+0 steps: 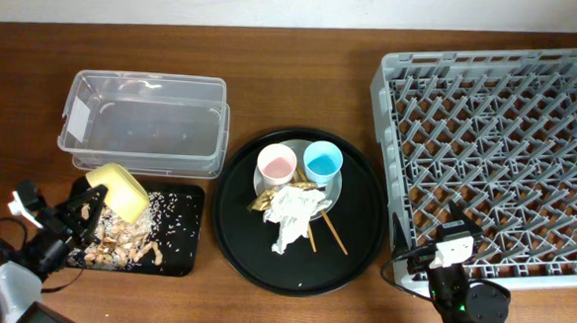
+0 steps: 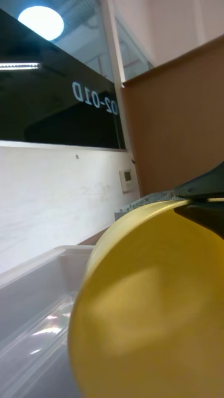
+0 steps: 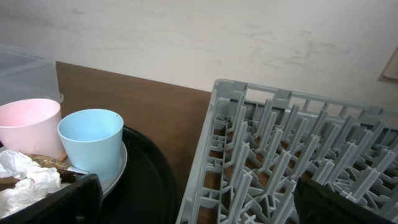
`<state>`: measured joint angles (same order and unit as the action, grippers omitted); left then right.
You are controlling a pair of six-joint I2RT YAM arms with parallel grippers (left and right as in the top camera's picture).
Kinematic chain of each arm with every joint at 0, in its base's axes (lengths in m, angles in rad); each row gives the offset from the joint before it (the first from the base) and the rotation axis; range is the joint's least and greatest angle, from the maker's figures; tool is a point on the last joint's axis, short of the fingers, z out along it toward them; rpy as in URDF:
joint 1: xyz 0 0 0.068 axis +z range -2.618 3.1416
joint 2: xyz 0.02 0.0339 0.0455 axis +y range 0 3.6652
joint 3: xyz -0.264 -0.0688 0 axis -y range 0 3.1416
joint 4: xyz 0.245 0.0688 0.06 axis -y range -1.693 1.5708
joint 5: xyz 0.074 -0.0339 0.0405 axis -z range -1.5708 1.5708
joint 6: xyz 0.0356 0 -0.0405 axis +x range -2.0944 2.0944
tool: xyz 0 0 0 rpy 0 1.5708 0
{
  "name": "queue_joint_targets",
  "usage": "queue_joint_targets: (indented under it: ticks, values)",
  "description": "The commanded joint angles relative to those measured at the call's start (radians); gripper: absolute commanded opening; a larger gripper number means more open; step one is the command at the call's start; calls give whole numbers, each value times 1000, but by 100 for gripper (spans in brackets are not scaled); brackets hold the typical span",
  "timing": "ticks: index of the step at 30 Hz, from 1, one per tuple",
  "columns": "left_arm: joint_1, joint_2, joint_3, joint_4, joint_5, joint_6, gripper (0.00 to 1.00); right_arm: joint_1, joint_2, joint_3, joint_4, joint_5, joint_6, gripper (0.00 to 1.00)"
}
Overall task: Sort waste into correct bins and load items into the dishwasher rack
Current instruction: 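Carry the yellow bowl left and tip scraps onto the black tray, then carry the emptied yellow bowl back and set it on the round tray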
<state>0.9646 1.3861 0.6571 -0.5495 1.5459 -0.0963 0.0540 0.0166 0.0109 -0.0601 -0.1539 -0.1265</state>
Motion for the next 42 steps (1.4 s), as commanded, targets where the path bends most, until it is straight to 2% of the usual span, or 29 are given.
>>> queue_joint_targets:
  ticks: [1, 3, 5, 11, 16, 21, 26, 31, 37, 40, 42]
  values:
    - [7, 8, -5, -18, 28, -90, 0, 5, -4, -5, -5, 6, 12, 99]
    - [7, 8, -5, 43, -6, -90, 0, 5, -4, -5, -4, 6, 12, 99]
    - [7, 8, -5, 43, -55, -90, 1, 5, -4, -5, -4, 6, 12, 99]
    - [-3, -3, 40, 40, -82, -125, 2, 5, -4, -5, -5, 6, 12, 99]
    - [-151, -58, 151, 40, -188, -217, 2, 5, -4, -5, -5, 6, 12, 99]
    - [-489, -188, 263, -43, -532, -259, 2, 5, -4, -5, -5, 6, 12, 99]
    - [-982, -288, 302, -198, -985, -259, 1, 5, -4, -5, -5, 6, 12, 99]
    - [-1420, -275, 297, -340, -1407, -311, 0, 5, -4, -5, -5, 6, 12, 99]
    - [-1732, -204, 296, -354, -1598, -433, 0, 5, -4, -5, -5, 6, 12, 99]
    - [-1840, -110, 296, -352, -1715, -446, 0, 5, -4, -5, -5, 6, 12, 99]
    - [-1861, -60, 296, -352, -1773, -465, 0, 5, -4, -5, -5, 6, 12, 99]
